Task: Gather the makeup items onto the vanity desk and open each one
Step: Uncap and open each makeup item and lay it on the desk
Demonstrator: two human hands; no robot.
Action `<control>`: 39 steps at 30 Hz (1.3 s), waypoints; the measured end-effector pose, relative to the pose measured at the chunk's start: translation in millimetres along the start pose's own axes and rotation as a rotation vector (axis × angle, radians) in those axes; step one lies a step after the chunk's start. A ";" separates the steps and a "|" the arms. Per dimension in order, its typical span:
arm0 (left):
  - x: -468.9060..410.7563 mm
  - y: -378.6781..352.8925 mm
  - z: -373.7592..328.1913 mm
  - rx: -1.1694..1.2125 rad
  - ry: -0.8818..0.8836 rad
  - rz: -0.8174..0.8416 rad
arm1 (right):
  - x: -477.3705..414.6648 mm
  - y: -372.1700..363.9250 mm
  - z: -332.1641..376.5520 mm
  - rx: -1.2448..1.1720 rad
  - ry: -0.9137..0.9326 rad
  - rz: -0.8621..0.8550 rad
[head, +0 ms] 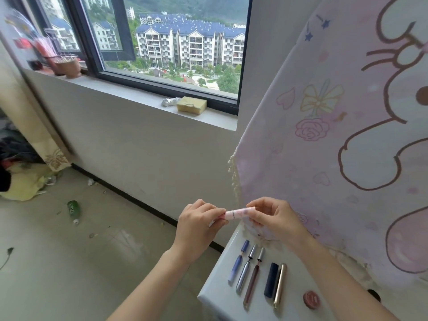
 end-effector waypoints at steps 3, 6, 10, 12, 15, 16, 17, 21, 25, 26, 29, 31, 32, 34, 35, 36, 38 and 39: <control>3.8 3.7 0.5 0.027 0.020 0.023 | 1.1 -1.8 -0.5 0.017 0.018 0.029; 6.8 7.8 0.1 0.112 0.091 0.101 | 3.4 -3.9 -1.4 0.042 0.077 0.042; 6.2 15.1 1.6 0.363 0.292 0.230 | 10.9 -3.9 -1.4 0.140 0.213 0.070; 5.8 16.9 2.5 0.358 0.268 0.237 | 12.5 -4.2 3.5 0.121 0.198 0.104; 6.9 16.2 2.9 0.348 0.216 0.208 | 10.9 -4.2 7.3 0.094 0.078 0.109; 7.6 15.2 2.7 0.338 0.197 0.194 | 10.6 -4.4 8.1 0.085 0.042 0.105; 8.1 14.1 2.3 0.321 0.177 0.182 | 10.5 -4.0 7.9 0.086 0.022 0.100; 10.4 10.4 2.8 0.244 0.106 0.151 | 13.3 -1.7 1.1 0.129 0.011 0.091; 13.0 9.9 5.0 0.254 0.120 0.179 | 14.4 0.3 -5.0 0.116 0.032 0.092; 13.2 10.0 4.8 0.283 0.161 0.206 | 14.9 0.7 -5.6 0.132 0.049 0.082; 12.5 11.7 1.9 0.442 0.319 0.344 | 16.2 1.7 -7.2 0.211 0.188 0.079; 13.9 13.6 1.3 0.576 0.407 0.436 | 18.3 3.2 -3.7 0.295 0.296 0.098; 15.2 16.1 0.4 0.642 0.449 0.470 | 19.3 4.2 -1.8 0.318 0.323 0.123; 18.9 19.8 -0.8 0.738 0.525 0.535 | 20.3 7.1 -1.8 0.367 0.359 0.157; 20.5 20.2 -1.1 0.764 0.556 0.569 | 20.4 7.0 -4.8 0.398 0.369 0.175; 21.2 21.0 -1.2 0.788 0.578 0.607 | 21.1 5.3 -7.0 0.425 0.382 0.196; 22.3 24.5 0.9 0.826 0.607 0.714 | 25.2 5.6 -5.3 0.469 0.424 0.208; 24.4 27.9 5.6 0.804 0.635 0.770 | 26.6 13.5 -1.3 0.465 0.435 0.161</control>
Point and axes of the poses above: each hand's wrist, its own x-axis away from the middle knuckle, its own y-axis out of the back of the hand, z = x × y, the point moved 1 cm from there along -x, towards the middle knuckle, and after that the axes turned 1 degree about y, right-handed, at the moved point
